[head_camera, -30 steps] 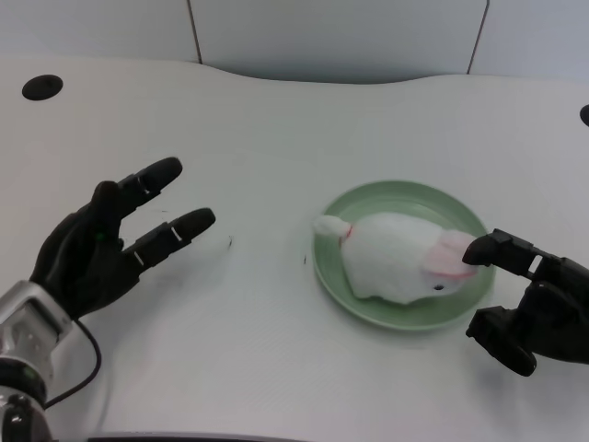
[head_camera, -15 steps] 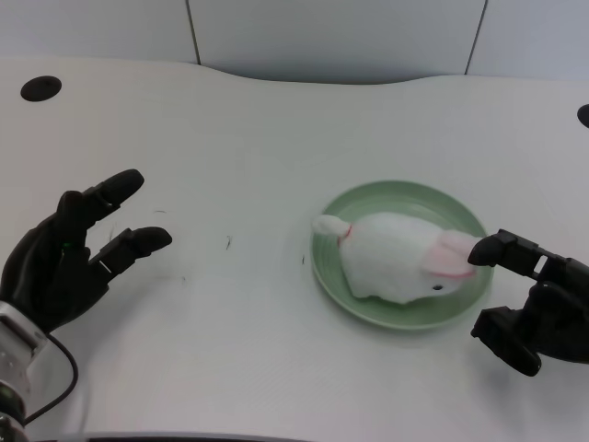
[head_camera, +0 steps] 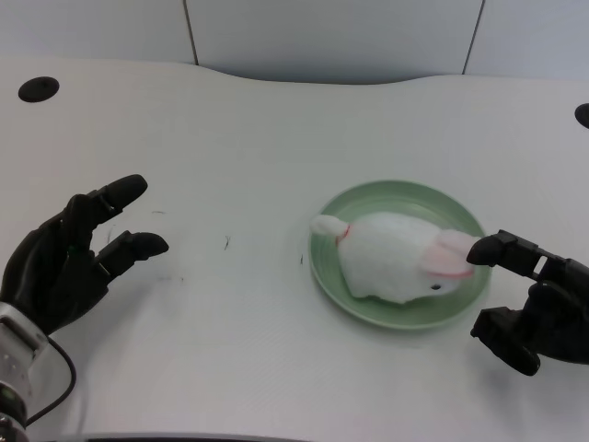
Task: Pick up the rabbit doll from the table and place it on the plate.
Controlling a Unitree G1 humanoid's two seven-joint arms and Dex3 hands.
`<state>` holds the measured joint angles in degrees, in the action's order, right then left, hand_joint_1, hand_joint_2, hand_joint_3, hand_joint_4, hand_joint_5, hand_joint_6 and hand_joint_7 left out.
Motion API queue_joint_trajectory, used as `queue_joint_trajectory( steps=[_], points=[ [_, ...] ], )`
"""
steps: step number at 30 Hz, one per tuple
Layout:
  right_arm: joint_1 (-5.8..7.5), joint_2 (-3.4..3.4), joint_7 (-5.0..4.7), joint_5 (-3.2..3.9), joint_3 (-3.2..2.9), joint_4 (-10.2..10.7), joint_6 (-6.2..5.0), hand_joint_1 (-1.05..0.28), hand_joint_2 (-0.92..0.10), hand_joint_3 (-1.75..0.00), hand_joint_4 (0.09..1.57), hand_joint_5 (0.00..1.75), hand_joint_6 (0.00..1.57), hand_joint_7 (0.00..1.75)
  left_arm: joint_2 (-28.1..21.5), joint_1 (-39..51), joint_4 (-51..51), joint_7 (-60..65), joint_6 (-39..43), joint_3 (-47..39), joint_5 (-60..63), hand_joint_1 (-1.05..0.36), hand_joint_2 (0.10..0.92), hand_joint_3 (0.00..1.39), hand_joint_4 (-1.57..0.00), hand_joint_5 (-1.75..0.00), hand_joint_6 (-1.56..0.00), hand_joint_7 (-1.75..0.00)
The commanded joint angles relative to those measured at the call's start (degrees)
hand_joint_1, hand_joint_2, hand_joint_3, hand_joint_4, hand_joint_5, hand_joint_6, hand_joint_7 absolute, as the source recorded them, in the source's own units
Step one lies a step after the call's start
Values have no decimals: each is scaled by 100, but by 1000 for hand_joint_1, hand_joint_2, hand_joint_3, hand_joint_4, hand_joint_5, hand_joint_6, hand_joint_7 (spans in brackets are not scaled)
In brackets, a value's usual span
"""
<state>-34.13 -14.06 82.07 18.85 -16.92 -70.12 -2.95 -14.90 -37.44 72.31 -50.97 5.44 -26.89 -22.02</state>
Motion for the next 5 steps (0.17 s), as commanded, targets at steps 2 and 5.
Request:
queue_joint_trajectory(
  steps=[2,5],
  points=[
    [-11,-51,22,2,-32,-25,-37,-621,-921,-96,935,1746,835,1311,-105,36,27,21,40,23,52,-771,921,436,-424,-1385,-862,-179],
    [-19,-60,-16,-2,-33,-28,1,-611,-921,-86,937,1746,839,1301,-99,31,23,16,29,26,47,-774,921,444,-423,-1382,-862,-187]
  ],
)
